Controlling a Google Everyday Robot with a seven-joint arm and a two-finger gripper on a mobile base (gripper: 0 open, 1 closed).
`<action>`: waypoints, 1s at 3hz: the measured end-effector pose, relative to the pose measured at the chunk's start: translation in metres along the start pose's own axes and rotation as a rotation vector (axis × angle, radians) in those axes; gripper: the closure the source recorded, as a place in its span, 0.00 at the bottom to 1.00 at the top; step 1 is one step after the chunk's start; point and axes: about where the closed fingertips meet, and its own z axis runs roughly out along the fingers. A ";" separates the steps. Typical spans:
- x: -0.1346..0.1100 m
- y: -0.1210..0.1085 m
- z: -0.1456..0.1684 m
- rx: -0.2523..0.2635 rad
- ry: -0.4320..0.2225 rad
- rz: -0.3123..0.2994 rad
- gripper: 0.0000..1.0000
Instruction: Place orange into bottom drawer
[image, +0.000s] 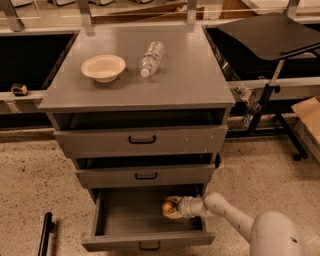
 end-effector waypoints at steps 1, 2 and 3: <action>0.016 0.000 0.001 -0.009 0.011 -0.002 0.37; 0.025 -0.001 -0.002 -0.017 0.007 0.002 0.13; 0.025 -0.001 -0.002 -0.017 0.007 0.002 0.00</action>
Offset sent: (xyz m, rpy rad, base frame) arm -0.0010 -0.0301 -0.0247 -0.0024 0.0171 0.0114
